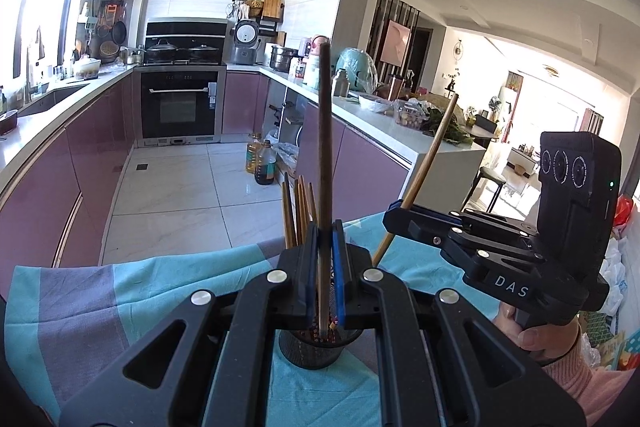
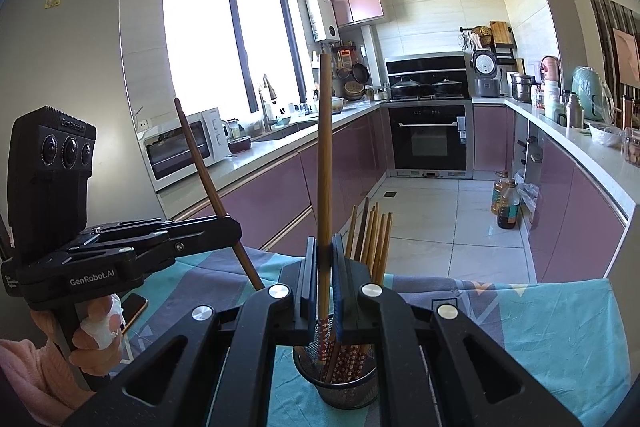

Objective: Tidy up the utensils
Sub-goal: 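Lower the chopsticks into the mesh cup and open both tools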

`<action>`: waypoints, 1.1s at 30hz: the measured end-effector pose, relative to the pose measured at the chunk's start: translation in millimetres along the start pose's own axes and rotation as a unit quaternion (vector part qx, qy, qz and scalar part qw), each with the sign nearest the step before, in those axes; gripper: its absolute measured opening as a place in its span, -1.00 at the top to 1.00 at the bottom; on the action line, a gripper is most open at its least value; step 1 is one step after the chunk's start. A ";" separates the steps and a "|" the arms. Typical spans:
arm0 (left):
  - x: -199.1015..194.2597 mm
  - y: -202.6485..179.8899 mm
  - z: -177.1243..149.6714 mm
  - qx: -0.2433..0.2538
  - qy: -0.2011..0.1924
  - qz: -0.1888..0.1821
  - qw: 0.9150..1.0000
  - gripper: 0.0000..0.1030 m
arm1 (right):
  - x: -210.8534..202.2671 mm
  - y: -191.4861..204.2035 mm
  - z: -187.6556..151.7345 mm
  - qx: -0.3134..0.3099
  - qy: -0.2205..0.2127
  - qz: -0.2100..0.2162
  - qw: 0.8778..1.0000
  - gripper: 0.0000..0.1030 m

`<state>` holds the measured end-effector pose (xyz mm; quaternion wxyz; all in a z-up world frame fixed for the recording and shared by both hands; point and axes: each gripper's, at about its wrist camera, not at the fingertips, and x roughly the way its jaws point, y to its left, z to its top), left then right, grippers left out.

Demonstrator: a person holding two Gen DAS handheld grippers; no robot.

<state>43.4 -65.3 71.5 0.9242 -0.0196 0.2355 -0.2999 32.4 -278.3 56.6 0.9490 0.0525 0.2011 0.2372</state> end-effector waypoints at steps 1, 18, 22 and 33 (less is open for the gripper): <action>1.6 -1.0 -0.4 0.001 0.003 0.000 1.000 0.85 | 2.5 0.2 0.3 0.001 0.002 -0.001 1.000 0.89; 9.9 -8.2 -8.6 0.006 0.042 0.006 0.999 0.85 | 21.6 -5.2 -7.5 0.008 0.033 -0.009 0.999 0.89; 17.6 -3.2 -1.1 0.006 0.049 0.007 0.999 0.85 | 25.9 -7.3 -8.8 0.008 0.039 -0.010 0.999 0.89; 28.9 -4.8 2.8 0.009 0.069 0.010 0.998 0.85 | 35.7 -9.3 -14.6 0.009 0.056 -0.012 0.998 0.89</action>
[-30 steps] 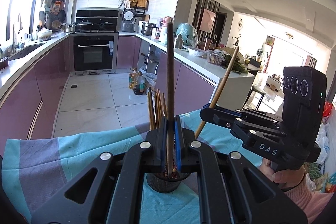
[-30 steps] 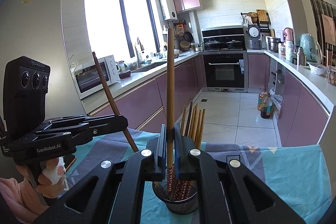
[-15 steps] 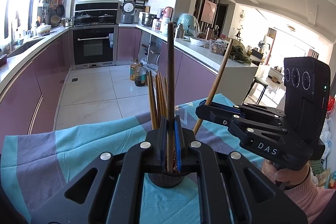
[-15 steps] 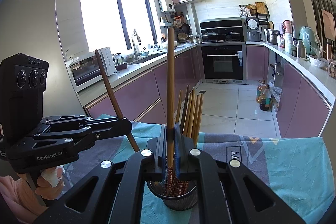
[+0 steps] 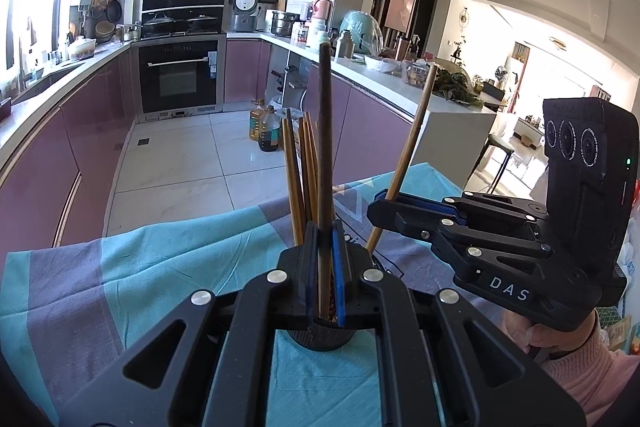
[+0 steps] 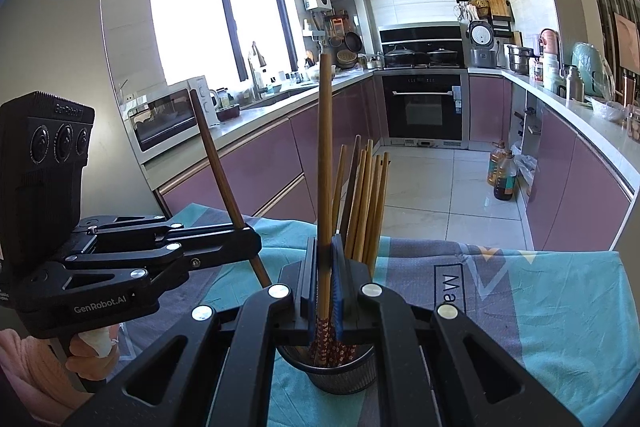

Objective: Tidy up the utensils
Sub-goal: 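Lower the chopsticks into the mesh cup and open both tools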

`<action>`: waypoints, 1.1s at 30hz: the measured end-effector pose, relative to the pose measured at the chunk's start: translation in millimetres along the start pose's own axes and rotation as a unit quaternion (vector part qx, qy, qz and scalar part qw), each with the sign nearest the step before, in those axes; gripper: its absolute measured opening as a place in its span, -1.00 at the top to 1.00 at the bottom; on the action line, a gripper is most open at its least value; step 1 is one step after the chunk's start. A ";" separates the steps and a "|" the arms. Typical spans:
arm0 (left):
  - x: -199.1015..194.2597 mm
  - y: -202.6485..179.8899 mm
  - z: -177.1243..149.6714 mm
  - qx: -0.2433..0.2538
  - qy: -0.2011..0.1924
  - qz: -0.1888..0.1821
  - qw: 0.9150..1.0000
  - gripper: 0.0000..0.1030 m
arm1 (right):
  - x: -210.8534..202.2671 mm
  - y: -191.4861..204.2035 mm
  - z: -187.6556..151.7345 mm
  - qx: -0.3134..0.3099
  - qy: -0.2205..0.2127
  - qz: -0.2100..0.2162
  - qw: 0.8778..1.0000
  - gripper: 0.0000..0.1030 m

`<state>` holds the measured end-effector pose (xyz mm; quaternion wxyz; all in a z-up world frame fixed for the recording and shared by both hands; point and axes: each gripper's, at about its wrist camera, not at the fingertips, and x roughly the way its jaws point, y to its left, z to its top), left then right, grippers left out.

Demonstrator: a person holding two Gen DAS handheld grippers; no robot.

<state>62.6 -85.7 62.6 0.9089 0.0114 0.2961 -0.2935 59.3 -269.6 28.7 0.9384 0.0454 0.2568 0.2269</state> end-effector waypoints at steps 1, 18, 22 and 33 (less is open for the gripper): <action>0.3 0.1 0.2 0.000 0.001 0.000 1.000 0.85 | 0.5 -0.1 -0.2 0.000 0.001 0.000 1.000 0.89; 21.0 -1.8 9.0 0.005 0.030 0.001 1.000 0.85 | 25.7 -2.9 -7.4 -0.001 0.045 -0.001 0.999 0.89; 30.7 -0.8 11.7 0.003 0.036 0.002 0.999 0.85 | 31.8 -5.7 -7.8 0.007 0.050 0.000 0.999 0.89; 61.4 14.5 19.5 -0.014 0.056 -0.001 0.998 0.84 | 41.1 -14.0 -9.3 0.027 0.055 0.000 0.998 0.85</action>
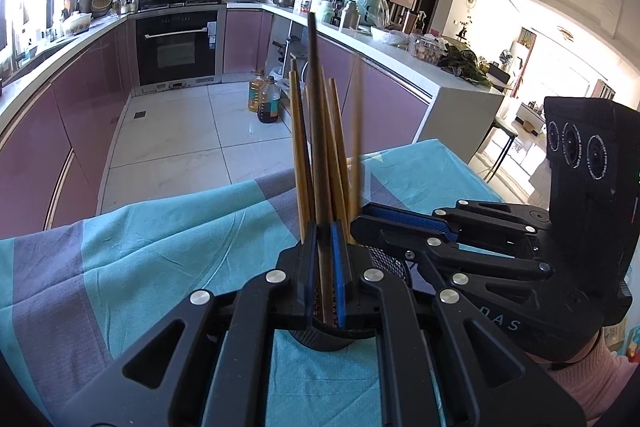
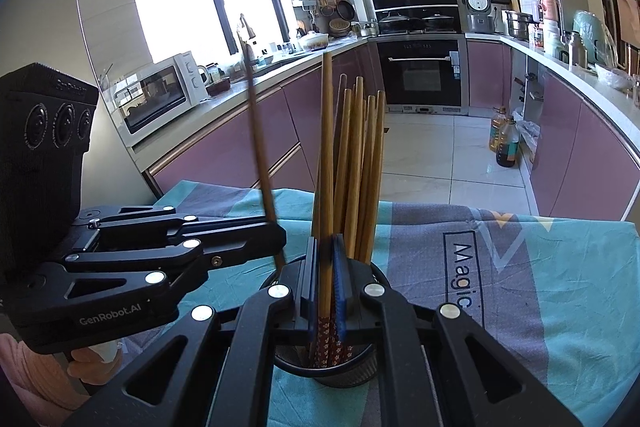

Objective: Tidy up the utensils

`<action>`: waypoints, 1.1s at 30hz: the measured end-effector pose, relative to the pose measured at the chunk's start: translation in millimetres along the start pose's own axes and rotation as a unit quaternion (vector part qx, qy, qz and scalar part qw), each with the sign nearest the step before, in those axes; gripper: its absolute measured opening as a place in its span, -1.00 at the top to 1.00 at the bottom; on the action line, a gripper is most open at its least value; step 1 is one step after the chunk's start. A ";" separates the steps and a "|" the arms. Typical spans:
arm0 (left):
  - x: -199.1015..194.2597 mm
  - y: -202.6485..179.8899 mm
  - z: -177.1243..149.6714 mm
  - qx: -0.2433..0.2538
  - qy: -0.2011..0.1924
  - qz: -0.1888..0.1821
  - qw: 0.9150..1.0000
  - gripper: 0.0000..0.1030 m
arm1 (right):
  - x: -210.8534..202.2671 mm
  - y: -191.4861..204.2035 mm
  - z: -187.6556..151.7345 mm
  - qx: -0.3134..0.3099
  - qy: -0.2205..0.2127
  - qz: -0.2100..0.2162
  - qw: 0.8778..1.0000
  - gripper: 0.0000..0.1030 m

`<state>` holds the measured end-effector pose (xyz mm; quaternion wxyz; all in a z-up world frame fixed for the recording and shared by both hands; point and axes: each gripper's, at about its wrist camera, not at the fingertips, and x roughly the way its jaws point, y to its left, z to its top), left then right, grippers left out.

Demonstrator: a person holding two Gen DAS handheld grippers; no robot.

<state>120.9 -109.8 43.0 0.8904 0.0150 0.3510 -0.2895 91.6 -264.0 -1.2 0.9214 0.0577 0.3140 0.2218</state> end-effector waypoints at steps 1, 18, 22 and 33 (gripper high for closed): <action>1.8 2.0 -0.5 0.000 0.001 0.001 1.000 0.84 | -0.3 -0.2 -0.3 0.002 0.000 0.000 1.000 0.85; -24.6 19.3 -25.3 -0.020 -0.058 0.056 0.997 0.02 | -25.3 12.2 -15.1 -0.008 -0.034 -0.005 0.999 0.00; -45.8 24.6 -38.2 -0.025 -0.089 0.088 0.992 -0.50 | -33.2 17.3 -21.1 -0.014 -0.057 -0.017 0.998 -0.40; -112.5 41.2 -80.9 -0.046 -0.164 0.169 0.971 -0.89 | -48.6 33.5 -39.1 -0.038 -0.109 -0.067 0.991 -0.87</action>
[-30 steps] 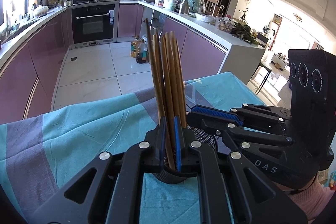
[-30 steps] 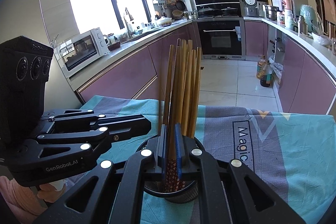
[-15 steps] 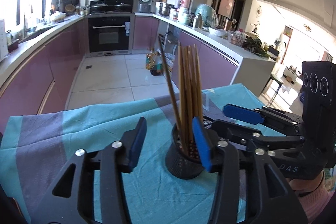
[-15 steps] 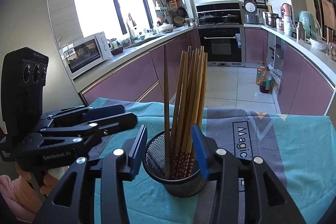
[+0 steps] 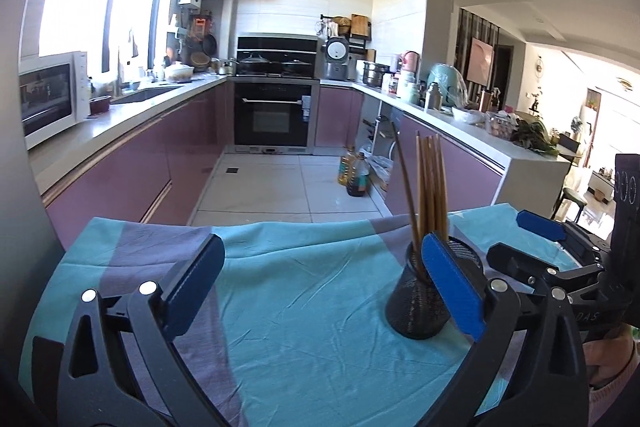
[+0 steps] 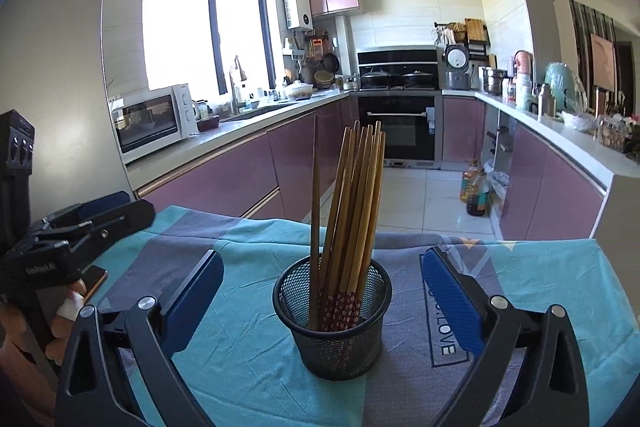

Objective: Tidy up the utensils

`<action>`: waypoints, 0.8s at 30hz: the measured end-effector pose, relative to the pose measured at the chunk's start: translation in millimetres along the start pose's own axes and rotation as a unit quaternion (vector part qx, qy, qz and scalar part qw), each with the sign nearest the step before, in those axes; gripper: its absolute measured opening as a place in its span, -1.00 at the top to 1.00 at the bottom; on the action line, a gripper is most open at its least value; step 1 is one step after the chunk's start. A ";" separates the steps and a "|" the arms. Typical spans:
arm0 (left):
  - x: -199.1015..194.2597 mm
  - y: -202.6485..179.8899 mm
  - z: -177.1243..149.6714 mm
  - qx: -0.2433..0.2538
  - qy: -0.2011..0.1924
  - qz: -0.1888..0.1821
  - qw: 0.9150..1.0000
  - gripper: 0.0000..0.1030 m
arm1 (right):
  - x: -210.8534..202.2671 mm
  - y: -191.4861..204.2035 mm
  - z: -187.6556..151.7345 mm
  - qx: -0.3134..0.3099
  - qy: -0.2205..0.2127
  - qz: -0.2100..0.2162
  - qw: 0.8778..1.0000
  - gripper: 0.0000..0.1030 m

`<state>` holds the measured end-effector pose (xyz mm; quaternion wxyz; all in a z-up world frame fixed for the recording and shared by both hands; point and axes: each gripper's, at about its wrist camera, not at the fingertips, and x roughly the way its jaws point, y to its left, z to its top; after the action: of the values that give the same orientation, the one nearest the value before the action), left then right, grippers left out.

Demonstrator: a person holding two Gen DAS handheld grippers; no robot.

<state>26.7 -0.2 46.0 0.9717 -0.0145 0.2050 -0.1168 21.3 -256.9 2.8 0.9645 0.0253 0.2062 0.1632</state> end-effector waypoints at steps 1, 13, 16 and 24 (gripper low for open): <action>-4.0 2.2 -2.2 0.000 -0.003 0.006 1.000 -0.89 | -1.5 0.6 -1.1 0.002 -0.002 0.000 1.000 -0.87; -45.7 20.2 -28.2 0.002 -0.029 0.057 0.998 -0.89 | -25.1 21.6 -8.2 -0.013 -0.043 -0.037 0.998 -0.87; -54.3 20.9 -32.1 0.002 -0.034 0.062 0.997 -0.89 | -28.4 25.3 -10.1 -0.013 -0.048 -0.037 0.998 -0.87; -70.9 19.2 -29.9 -0.001 -0.056 0.073 0.996 -0.89 | -34.1 27.6 -13.2 -0.003 -0.059 -0.046 0.997 -0.87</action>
<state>-44.0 35.5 45.2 0.9875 -0.0073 0.1510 -0.0445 -21.9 -242.1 7.2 0.9815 0.0220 0.1496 0.1174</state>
